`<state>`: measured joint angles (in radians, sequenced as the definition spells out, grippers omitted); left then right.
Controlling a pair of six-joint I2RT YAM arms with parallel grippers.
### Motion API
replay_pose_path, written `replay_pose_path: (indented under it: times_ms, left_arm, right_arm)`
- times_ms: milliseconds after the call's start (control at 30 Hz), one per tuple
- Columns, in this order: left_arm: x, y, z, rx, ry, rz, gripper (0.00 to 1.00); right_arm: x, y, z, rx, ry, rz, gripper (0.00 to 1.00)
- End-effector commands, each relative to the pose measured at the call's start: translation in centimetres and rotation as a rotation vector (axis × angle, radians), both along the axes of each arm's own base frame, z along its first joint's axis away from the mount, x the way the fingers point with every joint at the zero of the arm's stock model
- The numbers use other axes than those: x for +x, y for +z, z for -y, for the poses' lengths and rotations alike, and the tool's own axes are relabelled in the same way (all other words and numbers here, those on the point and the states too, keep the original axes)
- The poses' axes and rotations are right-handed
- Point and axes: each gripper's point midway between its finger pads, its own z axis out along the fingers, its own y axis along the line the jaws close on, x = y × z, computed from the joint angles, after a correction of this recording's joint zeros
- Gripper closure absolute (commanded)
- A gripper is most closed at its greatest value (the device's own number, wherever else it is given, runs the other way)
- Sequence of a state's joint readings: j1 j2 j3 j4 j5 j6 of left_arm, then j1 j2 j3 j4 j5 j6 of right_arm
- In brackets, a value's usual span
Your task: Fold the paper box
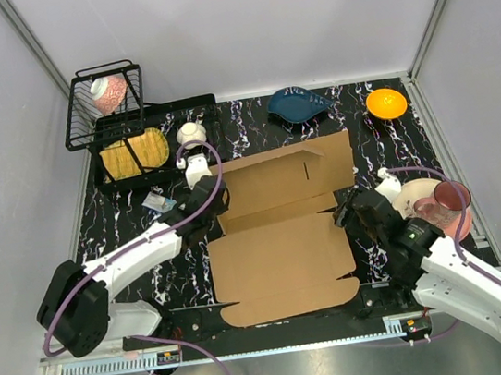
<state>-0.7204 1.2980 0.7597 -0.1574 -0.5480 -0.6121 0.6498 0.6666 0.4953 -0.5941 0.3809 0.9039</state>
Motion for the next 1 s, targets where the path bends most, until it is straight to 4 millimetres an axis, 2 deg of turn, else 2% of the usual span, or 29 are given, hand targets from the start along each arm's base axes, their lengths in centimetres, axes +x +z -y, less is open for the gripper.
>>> replay_pose_path:
  times_ms: [0,233,333,433,600,800,900,967]
  left_arm:
    - [0.8,2.0,0.2,-0.063,0.035,0.107,1.00]
    - [0.7,2.2,-0.1,-0.031,0.036,0.136,1.00]
    - [0.5,2.3,-0.1,-0.022,0.031,0.142,1.00]
    - [0.3,2.3,0.0,-0.012,0.023,0.145,1.00]
    - [0.0,2.2,0.1,0.014,0.005,0.147,1.00]
    - [0.2,1.8,0.2,0.096,-0.005,0.106,1.00]
    - [0.2,1.6,0.4,0.094,-0.009,0.098,1.00]
    - [0.2,1.4,0.7,0.085,-0.016,0.091,1.00]
  right_arm:
    - [2.9,1.4,-1.6,0.127,-0.089,0.099,0.33]
    - [5.0,-0.6,-2.4,0.092,-0.111,0.097,0.32]
    - [5.4,-2.4,-2.7,0.060,-0.114,0.058,0.33]
    - [6.0,-2.9,-2.8,0.060,-0.120,0.073,0.33]
    - [7.3,-2.7,-2.7,0.039,-0.128,0.114,0.35]
    - [7.9,-2.0,-2.5,-0.012,-0.101,0.144,0.44]
    - [8.1,-2.2,-2.8,-0.024,-0.082,0.136,0.45]
    - [8.0,-3.1,-2.9,-0.032,-0.074,0.111,0.45]
